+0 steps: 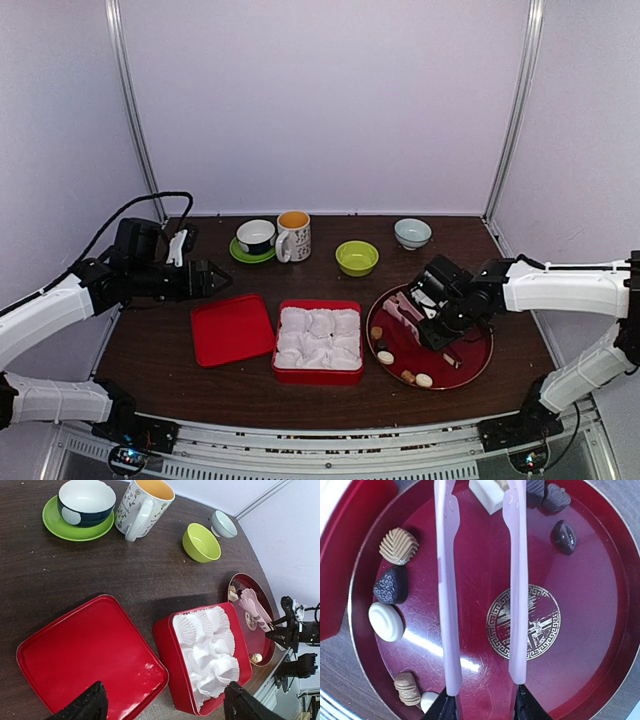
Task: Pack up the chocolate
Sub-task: Pick up the fake chocolate from the plate.
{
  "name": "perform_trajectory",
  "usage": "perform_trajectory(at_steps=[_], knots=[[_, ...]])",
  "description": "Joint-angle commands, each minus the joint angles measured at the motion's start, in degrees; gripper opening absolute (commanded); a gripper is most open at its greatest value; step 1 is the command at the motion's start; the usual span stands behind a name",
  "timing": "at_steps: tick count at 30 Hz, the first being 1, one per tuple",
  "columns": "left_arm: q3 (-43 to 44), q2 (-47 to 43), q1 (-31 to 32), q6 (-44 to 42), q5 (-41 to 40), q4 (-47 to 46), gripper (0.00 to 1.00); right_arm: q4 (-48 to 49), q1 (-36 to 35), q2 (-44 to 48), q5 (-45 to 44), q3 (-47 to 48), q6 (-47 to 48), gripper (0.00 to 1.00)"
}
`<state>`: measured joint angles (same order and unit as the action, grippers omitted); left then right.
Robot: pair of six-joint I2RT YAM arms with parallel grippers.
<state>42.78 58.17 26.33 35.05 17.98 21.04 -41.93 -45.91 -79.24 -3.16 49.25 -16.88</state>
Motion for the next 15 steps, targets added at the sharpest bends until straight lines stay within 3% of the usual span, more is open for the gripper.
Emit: perform_trajectory(at_steps=[1, 15], knots=[[0.37, 0.01, 0.28, 0.01, -0.49, -1.79, 0.83, -0.08, 0.64, 3.12, -2.55, 0.15, 0.80, 0.38], [0.63, 0.79, 0.34, -0.06, -0.33, -1.79, 0.83, 0.88, 2.74, -1.85, 1.61, 1.20, 2.91, 0.40]])
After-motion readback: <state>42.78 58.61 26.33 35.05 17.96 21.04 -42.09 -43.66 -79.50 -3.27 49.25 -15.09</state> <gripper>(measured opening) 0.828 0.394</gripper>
